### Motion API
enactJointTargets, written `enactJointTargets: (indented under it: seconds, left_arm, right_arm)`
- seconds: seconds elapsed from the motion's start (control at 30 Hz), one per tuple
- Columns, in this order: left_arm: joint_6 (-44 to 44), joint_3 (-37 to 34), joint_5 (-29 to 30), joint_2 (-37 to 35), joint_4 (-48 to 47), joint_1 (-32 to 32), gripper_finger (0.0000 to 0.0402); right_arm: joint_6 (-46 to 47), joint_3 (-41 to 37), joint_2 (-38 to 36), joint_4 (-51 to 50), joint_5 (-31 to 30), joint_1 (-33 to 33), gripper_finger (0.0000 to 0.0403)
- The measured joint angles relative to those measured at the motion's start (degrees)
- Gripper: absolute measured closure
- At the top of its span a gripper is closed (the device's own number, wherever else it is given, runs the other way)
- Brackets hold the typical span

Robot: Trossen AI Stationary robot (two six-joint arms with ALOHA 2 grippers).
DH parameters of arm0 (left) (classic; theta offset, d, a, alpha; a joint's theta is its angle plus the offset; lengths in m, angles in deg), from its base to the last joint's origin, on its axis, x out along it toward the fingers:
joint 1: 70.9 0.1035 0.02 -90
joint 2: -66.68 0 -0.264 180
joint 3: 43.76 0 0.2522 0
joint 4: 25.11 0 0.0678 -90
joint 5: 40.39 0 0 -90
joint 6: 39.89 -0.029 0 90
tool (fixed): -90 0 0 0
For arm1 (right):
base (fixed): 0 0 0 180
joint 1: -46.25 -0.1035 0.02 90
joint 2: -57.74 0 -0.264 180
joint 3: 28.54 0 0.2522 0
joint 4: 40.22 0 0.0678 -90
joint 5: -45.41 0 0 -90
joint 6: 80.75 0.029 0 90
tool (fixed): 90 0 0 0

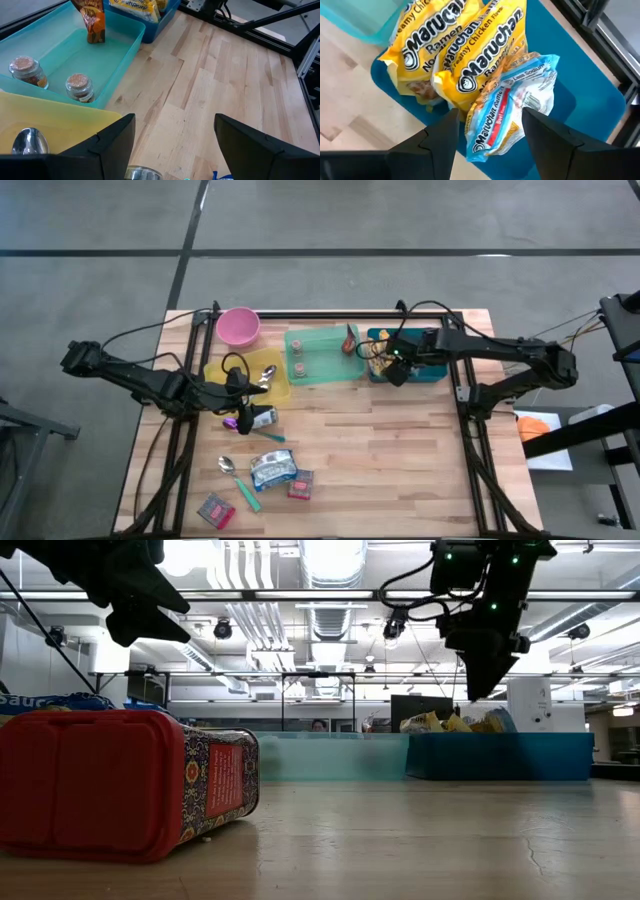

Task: Pick & Place Food Item
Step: Put the blue spoon into the yellow bin

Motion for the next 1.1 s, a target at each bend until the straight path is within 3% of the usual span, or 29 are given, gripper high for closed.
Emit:
enactJointTargets:
  seconds: [0.2,0.47,0.7,0.83,0.93,1.1]
  left_arm:
    - [0.00,0.00,0.00,0.00,0.00,0.00,0.0122]
    - [0.00,0.00,0.00,-0.01,0.00,0.00,0.0122]
    - [0.00,0.00,0.00,0.00,-0.04,0.00,0.0122]
    - [0.00,0.00,0.00,0.00,-0.07,0.00,0.0122]
    - [0.00,0.00,0.00,0.00,-0.07,0.00,0.0122]
    - [-0.02,0.00,0.00,0.00,-0.07,0.00,0.0122]
  right_arm:
    - [2.48,-0.07,-2.41,-0.09,0.22,-5.91,0.0189]
    - [6.46,-0.11,-2.77,3.50,0.44,-20.83,0.0189]
    - [8.43,-0.95,-0.45,21.03,-0.35,-34.45,0.0189]
    - [5.98,-1.47,1.77,32.64,-4.67,-40.68,0.0189]
    - [6.39,-1.53,4.03,37.45,-8.44,-43.38,0.0189]
    - [10.60,-1.55,9.44,40.38,-9.23,-45.06,0.0189]
